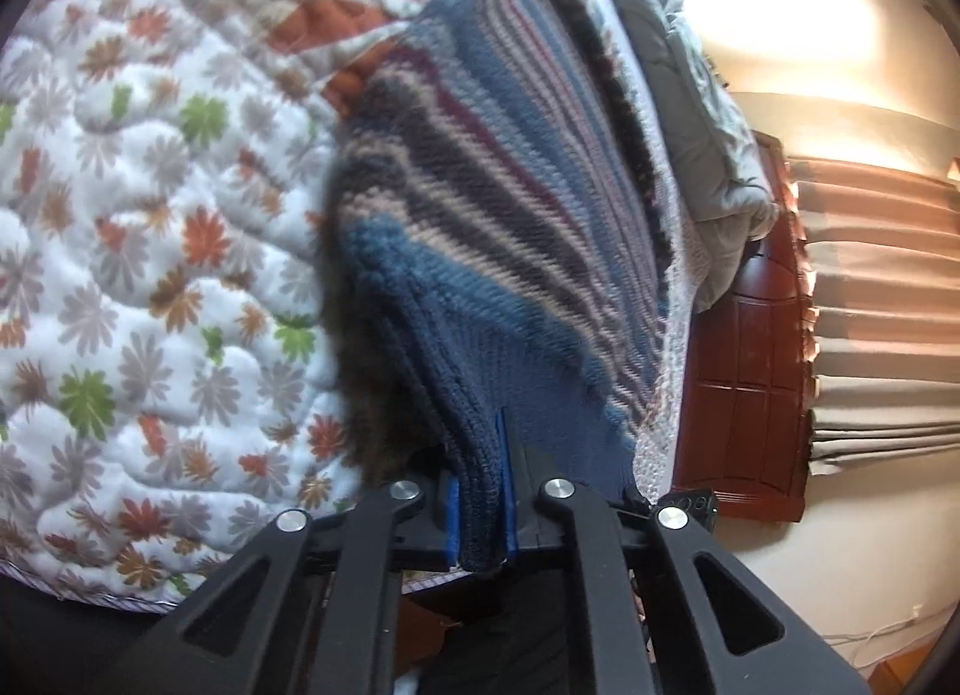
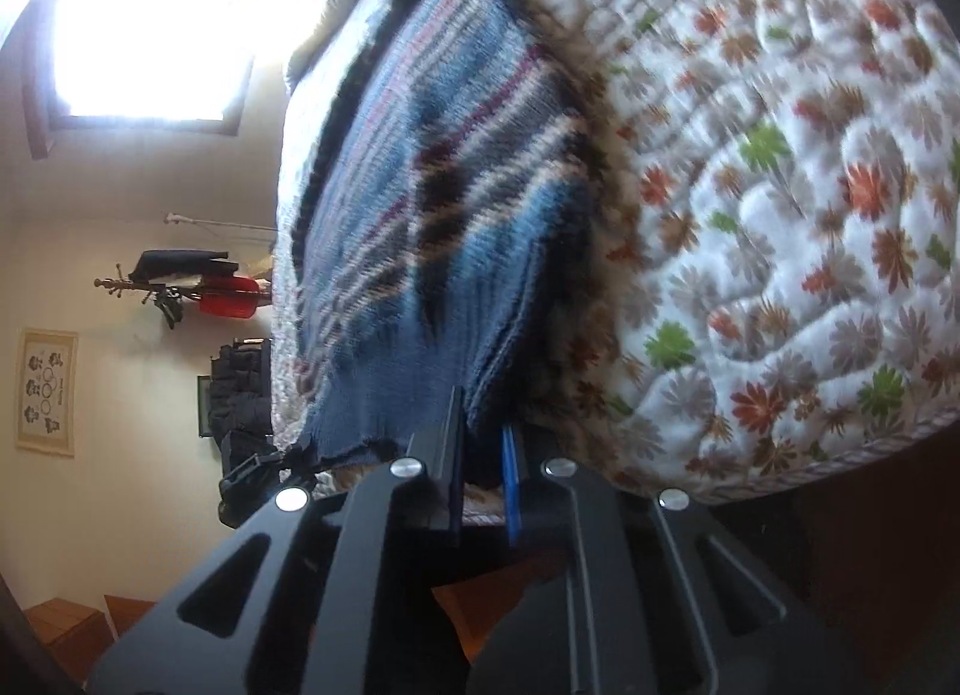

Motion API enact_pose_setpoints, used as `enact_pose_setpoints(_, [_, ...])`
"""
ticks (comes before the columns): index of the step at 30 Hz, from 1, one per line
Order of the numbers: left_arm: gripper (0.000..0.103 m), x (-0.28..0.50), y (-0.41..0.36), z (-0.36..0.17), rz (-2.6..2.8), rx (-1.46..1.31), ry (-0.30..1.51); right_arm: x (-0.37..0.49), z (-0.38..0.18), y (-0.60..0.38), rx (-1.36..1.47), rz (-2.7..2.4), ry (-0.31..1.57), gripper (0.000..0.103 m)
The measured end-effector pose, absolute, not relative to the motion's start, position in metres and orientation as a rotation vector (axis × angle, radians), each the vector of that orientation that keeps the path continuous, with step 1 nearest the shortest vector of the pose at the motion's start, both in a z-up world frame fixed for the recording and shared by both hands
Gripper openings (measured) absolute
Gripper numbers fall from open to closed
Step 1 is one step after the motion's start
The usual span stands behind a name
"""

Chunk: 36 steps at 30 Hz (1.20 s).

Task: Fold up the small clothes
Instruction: 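Lift the hem with both grippers and fold it over toward the collar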

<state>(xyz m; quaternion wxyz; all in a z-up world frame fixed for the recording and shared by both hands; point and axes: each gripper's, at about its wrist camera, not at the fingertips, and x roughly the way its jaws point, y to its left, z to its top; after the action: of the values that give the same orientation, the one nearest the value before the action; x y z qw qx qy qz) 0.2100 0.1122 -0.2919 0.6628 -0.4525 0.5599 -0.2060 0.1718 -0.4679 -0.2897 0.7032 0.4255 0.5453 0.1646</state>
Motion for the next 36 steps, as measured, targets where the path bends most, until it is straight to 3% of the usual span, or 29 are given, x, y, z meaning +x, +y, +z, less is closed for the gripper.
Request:
enact_pose_setpoints(21, [0.008,0.239,0.13,-0.19,-0.591,-1.084,0.964,0.236,-0.181,-0.47,0.883,0.465,1.026,0.008])
enact_pose_setpoints(36, [0.008,0.355,0.122,-0.119,-0.612,-0.976,0.915,0.353,-0.118,-0.471,0.737,0.45,0.97,0.008])
